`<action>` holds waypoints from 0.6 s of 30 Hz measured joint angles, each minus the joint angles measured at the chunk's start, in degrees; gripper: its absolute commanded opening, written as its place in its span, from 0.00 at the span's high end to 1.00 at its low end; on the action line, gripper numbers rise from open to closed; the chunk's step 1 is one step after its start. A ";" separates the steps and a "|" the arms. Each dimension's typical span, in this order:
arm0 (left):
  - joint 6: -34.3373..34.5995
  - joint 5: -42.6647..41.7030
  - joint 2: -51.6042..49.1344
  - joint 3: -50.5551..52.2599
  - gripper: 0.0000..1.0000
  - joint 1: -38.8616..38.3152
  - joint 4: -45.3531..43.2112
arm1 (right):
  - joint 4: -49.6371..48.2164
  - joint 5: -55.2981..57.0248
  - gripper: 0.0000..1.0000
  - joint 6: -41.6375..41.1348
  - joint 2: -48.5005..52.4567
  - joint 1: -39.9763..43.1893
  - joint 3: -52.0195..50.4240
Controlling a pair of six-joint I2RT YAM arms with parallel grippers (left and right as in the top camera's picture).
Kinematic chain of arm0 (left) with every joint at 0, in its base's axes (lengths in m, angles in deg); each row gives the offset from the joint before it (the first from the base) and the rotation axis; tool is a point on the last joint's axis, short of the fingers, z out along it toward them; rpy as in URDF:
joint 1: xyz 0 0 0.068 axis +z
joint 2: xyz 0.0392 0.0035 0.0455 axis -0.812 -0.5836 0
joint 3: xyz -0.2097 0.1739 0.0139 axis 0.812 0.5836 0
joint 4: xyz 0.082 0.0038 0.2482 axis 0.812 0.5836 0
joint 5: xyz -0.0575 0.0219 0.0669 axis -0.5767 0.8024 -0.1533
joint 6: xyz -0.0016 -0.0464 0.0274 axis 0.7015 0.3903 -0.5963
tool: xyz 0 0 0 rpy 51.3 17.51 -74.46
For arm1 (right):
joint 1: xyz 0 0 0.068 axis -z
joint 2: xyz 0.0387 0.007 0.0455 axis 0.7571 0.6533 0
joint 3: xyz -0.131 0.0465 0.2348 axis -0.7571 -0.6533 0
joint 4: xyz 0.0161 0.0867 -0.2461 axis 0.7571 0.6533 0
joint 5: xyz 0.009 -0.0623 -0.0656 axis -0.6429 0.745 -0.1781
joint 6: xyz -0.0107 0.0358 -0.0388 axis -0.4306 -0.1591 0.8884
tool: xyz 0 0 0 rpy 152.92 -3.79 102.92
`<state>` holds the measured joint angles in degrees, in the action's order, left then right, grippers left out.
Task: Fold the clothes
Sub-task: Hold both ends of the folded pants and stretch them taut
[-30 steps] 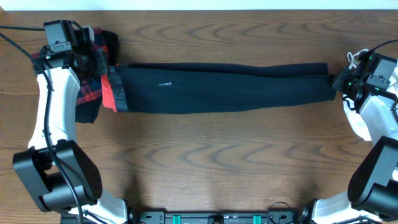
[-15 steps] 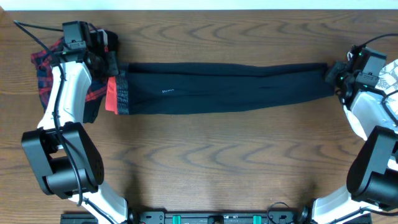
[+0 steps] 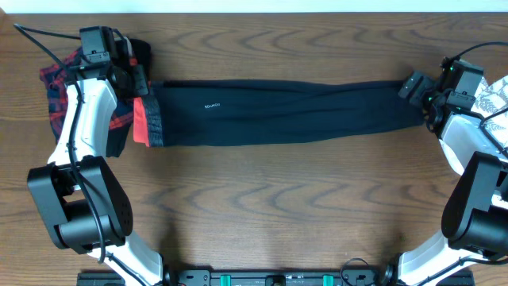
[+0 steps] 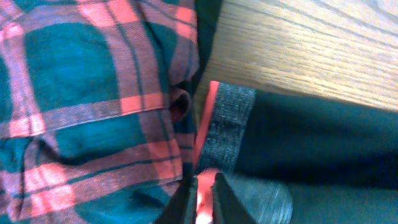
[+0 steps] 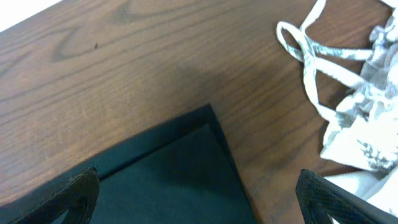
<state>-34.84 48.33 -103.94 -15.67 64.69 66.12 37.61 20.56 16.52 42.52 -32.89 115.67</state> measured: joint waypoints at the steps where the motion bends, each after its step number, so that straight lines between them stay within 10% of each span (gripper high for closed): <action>1: 0.15 0.35 0.00 0.00 0.86 0.00 -0.02 | 0.50 0.00 0.01 0.07 0.00 0.00 0.00; 18: 3.30 -1.51 0.00 0.00 0.94 -0.79 4.68 | 6.93 -6.25 0.01 3.32 0.02 -0.15 0.04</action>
<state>-31.54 46.82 -103.94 -15.67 63.90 70.80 44.54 14.31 19.84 42.54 -33.04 115.71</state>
